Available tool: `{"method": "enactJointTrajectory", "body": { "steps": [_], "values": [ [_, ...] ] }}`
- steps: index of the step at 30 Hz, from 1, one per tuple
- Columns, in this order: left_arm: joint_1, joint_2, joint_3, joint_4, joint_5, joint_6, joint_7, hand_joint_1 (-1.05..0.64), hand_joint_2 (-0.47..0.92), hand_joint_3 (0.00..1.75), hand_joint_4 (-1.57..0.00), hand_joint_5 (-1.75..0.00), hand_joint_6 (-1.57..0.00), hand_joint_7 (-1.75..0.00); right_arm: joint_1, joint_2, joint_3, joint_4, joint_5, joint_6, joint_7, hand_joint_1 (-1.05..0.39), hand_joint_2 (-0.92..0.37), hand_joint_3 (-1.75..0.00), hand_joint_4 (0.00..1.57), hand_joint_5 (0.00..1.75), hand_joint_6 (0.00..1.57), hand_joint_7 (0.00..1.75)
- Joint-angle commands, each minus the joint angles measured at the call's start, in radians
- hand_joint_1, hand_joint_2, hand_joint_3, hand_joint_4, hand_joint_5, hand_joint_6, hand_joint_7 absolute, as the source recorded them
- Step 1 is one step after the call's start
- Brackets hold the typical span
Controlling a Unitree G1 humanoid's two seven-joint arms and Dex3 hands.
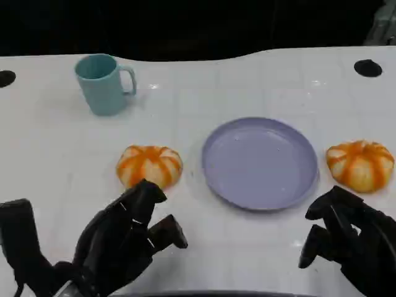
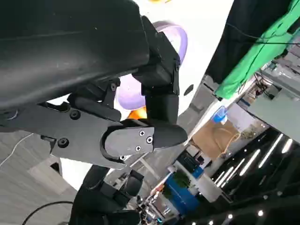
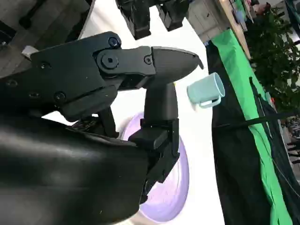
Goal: Grasp the bread from the table and place it into the plate.
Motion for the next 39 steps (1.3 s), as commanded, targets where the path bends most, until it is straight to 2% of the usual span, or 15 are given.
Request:
{"method": "enactJointTrajectory", "body": {
  "steps": [1,16,23,24,26,28,29,30,31,33,38,39],
  "values": [
    [0.003,0.014,-0.003,0.003,0.016,-0.022,-0.011,-0.55,0.92,0.39,-0.71,-1.75,-0.49,-1.7,-0.004,-0.008,-0.004,-0.01,0.005,0.004,-0.009,-0.45,-0.92,-0.37,0.63,1.75,0.47,1.61],
    [0.012,0.009,-0.006,-0.016,0.012,-0.009,0.012,-0.55,0.92,0.39,-0.73,-1.75,-0.48,-1.72,-0.004,-0.01,-0.004,-0.012,0.006,0.007,-0.013,-0.44,-0.92,-0.37,0.63,1.75,0.48,1.61],
    [0.012,0.027,-0.03,-0.017,0.056,-0.069,-0.025,-0.58,0.92,0.39,-0.69,-1.75,-0.43,-1.74,-0.006,-0.011,-0.007,-0.007,0.01,0.001,-0.004,-0.45,-0.92,-0.37,0.64,1.75,0.49,1.61],
    [0.006,0.039,-0.047,-0.022,0.109,-0.125,-0.026,-0.58,0.92,0.39,-0.69,-1.75,-0.43,-1.75,-0.008,-0.007,-0.007,-0.009,0.01,0.006,-0.012,-0.45,-0.92,-0.37,0.64,1.75,0.49,1.61],
    [-0.002,0.051,-0.069,-0.027,0.181,-0.201,-0.029,-0.61,0.92,0.32,-0.61,-1.65,-0.51,-1.34,-0.01,-0.003,-0.006,-0.012,0.009,0.013,-0.021,-0.45,-0.92,-0.36,0.64,1.75,0.49,1.61],
    [-0.001,0.052,-0.077,-0.022,0.203,-0.231,-0.033,-0.62,0.92,0.31,-0.59,-1.63,-0.54,-1.24,-0.01,-0.003,-0.006,-0.013,0.01,0.014,-0.025,-0.45,-0.92,-0.36,0.64,1.75,0.49,1.61],
    [-0.005,0.072,-0.106,-0.022,0.316,-0.34,-0.01,-0.62,0.92,0.31,-0.59,-1.63,-0.54,-1.23,-0.012,-0.003,-0.005,-0.009,0.011,0.011,-0.021,-0.45,-0.92,-0.36,0.63,1.75,0.49,1.61],
    [-0.009,0.092,-0.132,-0.021,0.419,-0.437,0.01,-0.58,0.92,0.25,-0.51,-1.38,-0.47,-0.93,-0.013,-0.002,-0.005,-0.008,0.012,0.011,-0.02,-0.45,-0.92,-0.36,0.64,1.75,0.49,1.61],
    [-0.011,0.103,-0.148,-0.016,0.494,-0.508,0.024,-0.56,0.92,0.22,-0.46,-1.25,-0.44,-0.77,-0.013,-0.002,-0.005,-0.008,0.013,0.012,-0.02,-0.45,-0.92,-0.36,0.64,1.75,0.49,1.61],
    [-0.01,0.105,-0.159,-0.002,0.552,-0.574,0.032,-0.55,0.92,0.21,-0.44,-1.18,-0.43,-0.68,-0.014,-0.001,-0.006,-0.008,0.014,0.013,-0.02,-0.45,-0.92,-0.37,0.64,1.75,0.49,1.61],
    [-0.01,0.095,-0.16,0.025,0.574,-0.623,0.032,-0.55,0.92,0.21,-0.43,-1.16,-0.43,-0.64,-0.014,-0.001,-0.006,-0.008,0.014,0.014,-0.02,-0.44,-0.92,-0.37,0.64,1.75,0.49,1.61],
    [-0.023,0.151,-0.171,0.004,0.691,-0.652,0.056,-0.52,0.91,0.19,-0.34,-1.11,-0.4,-0.59,-0.016,-0.001,-0.005,-0.009,0.011,0.017,-0.025,-0.44,-0.92,-0.37,0.64,1.75,0.49,1.61]
  ]
}}
